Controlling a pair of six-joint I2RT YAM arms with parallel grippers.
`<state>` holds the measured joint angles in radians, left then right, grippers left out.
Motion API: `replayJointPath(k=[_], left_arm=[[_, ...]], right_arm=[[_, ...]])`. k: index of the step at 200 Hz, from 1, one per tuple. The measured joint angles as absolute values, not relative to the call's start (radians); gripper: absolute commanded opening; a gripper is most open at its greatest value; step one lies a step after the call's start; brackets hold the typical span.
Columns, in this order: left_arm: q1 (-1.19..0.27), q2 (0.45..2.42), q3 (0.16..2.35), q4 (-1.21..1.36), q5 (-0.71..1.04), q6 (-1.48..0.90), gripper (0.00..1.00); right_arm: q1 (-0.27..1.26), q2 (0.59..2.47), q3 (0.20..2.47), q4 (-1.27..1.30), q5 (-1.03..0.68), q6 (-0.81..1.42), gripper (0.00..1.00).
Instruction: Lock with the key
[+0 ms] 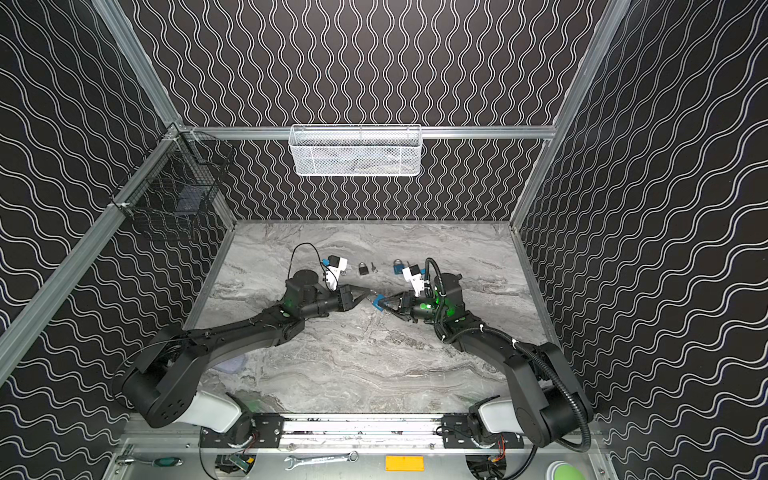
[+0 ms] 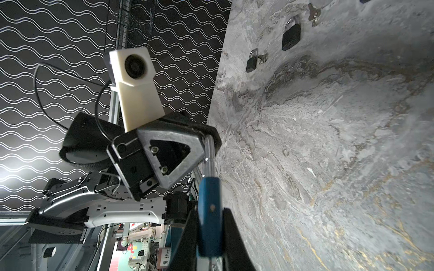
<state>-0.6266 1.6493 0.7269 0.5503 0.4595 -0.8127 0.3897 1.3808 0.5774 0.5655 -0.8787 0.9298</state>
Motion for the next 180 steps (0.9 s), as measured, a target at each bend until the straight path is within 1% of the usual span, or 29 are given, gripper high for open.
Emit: replayJointPath(k=[42,110,180], left_arm=[[-0.632,1.657,0.727,0.567,0.455,-0.813,0.0],[-0.663,1.637,0.734,0.558,0.393,-0.813,0.0],[-0.705,1.633,0.73,0.523,0.286,-0.821,0.0]], right_arm=[[0.388,1.383,0.577,0.574,-0.881,0.957,0.0],[0.386,1.356,0.581,0.556,-0.869,0.933,0.0],[0.385,1.4,0.595,0.558,-0.889,0.945,0.0]])
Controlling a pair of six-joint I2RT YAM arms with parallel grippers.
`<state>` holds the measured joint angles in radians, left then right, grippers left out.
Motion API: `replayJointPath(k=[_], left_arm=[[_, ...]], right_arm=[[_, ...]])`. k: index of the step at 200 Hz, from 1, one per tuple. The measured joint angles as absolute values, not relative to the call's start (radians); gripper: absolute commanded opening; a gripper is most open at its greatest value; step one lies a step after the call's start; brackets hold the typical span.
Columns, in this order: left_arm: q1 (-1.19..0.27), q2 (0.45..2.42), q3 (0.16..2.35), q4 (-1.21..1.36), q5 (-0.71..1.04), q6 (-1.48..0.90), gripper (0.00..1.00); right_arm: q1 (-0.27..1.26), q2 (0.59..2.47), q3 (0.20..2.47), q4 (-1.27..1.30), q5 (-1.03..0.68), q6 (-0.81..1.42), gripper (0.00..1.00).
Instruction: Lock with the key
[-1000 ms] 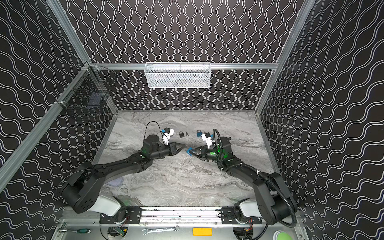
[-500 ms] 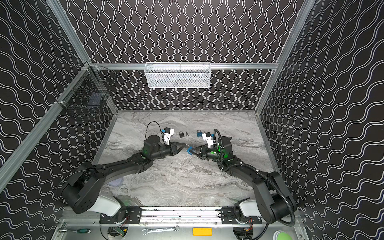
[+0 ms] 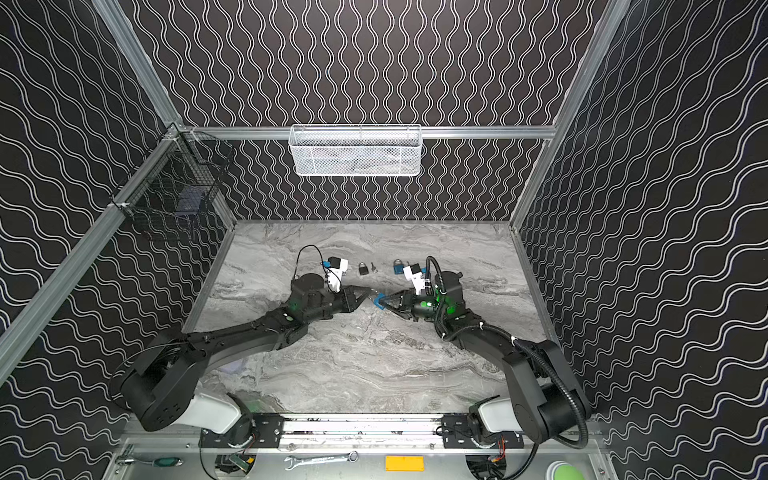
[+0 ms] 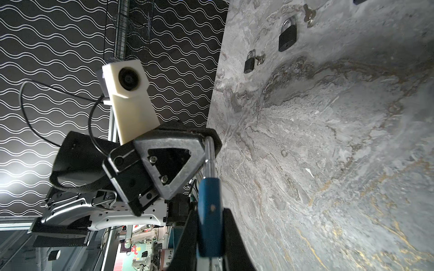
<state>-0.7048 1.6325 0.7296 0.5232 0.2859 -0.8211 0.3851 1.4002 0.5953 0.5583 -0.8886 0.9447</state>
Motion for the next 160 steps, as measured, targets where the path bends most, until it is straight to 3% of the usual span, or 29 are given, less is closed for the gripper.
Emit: replayJointPath(k=[121,160], left_arm=[[-0.728,1.599,0.761,0.448,0.246,-0.812,0.0],[-0.712,1.597,0.767,0.44,0.271,-0.812,0.13]], right_arm=[[0.385,1.417,0.631,0.565,-0.912,0.954,0.0],[0.385,1.411,0.628,0.565,-0.907,0.934,0.0]])
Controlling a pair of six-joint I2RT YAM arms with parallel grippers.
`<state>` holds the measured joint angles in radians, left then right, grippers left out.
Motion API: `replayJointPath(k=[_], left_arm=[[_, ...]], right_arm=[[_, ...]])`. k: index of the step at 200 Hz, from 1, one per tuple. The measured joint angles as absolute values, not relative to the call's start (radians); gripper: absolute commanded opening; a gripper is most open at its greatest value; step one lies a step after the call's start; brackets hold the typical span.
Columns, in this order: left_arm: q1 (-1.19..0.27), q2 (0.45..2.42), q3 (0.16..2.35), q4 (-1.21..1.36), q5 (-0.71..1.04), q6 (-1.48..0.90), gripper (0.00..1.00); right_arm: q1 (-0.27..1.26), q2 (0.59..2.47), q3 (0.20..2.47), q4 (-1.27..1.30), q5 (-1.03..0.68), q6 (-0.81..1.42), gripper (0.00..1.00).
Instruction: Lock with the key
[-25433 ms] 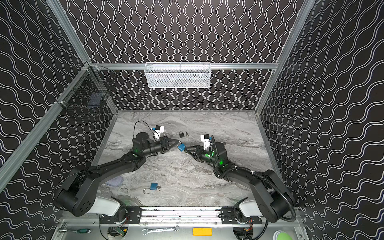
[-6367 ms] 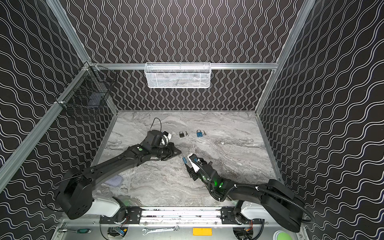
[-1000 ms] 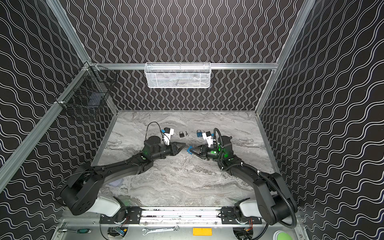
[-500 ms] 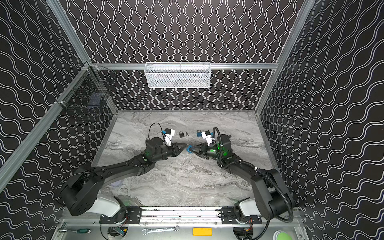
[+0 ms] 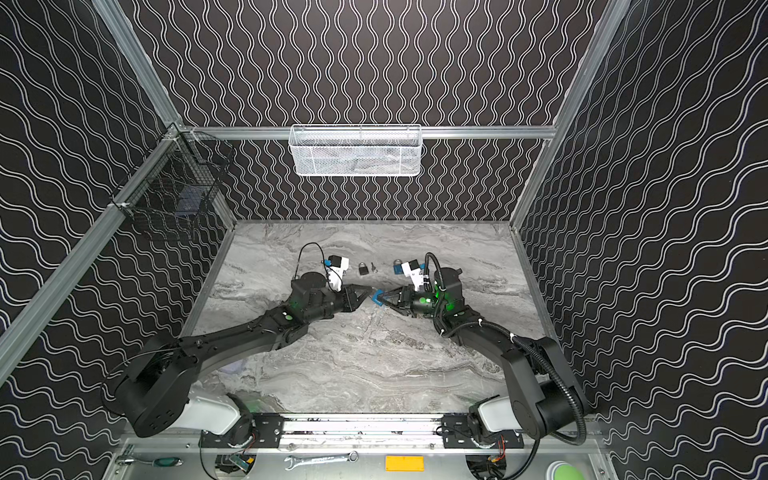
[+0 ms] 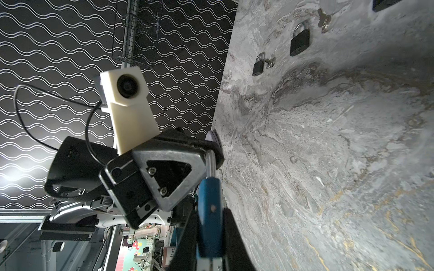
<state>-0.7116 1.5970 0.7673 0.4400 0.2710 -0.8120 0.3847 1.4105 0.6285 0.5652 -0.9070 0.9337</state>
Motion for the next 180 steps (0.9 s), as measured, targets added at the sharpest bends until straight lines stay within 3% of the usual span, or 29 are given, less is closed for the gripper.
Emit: replayJointPath(k=[54,180], left_arm=[[-0.663,1.607,0.764,0.477,0.433,-0.829,0.28],[-0.628,1.663,0.731,0.633,0.61,-0.912,0.34]], right_arm=[[0.386,1.383,0.616,0.582,-0.897,0.906,0.0],[0.383,1.375,0.595,0.616,-0.857,0.9,0.0]])
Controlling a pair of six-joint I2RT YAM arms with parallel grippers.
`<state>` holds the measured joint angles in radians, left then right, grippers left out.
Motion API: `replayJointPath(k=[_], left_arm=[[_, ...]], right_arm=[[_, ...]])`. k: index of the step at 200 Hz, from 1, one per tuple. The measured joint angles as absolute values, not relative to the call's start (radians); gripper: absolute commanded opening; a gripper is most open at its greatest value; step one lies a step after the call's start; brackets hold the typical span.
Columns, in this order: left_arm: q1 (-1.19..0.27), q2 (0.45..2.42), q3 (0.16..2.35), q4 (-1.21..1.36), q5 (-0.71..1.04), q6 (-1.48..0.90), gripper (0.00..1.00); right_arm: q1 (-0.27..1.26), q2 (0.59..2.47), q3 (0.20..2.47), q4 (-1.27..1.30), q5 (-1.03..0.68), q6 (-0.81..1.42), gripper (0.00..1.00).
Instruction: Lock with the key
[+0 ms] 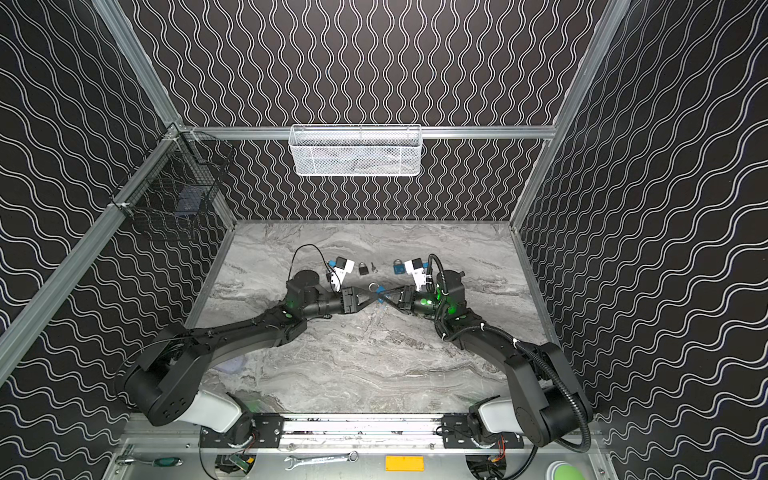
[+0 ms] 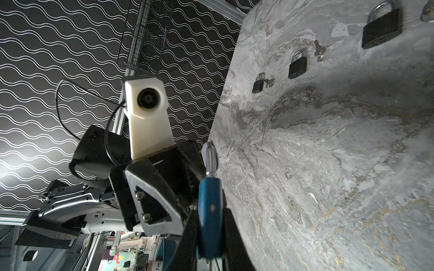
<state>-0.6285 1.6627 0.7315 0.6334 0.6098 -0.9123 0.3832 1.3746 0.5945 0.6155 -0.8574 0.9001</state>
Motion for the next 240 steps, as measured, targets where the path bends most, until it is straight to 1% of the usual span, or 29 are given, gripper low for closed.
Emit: replayJointPath(k=[69,139,196,223,240], left_arm=[[-0.568,1.66,0.683,0.652,0.583,-0.936,0.37],[-0.563,1.721,0.648,0.896,0.601,-1.05,0.41],[-0.579,1.789,0.678,0.987,0.632,-1.098,0.41],[-0.596,1.792,0.696,0.995,0.632,-1.098,0.38],[-0.597,1.803,0.704,0.994,0.633,-1.099,0.31]], right_arm=[[0.373,1.333,0.585,0.61,-0.858,0.891,0.0],[0.372,1.33,0.576,0.603,-0.866,0.878,0.0],[0.372,1.346,0.574,0.616,-0.877,0.879,0.0],[0.372,1.352,0.572,0.625,-0.881,0.882,0.0],[0.371,1.352,0.571,0.63,-0.888,0.883,0.0]])
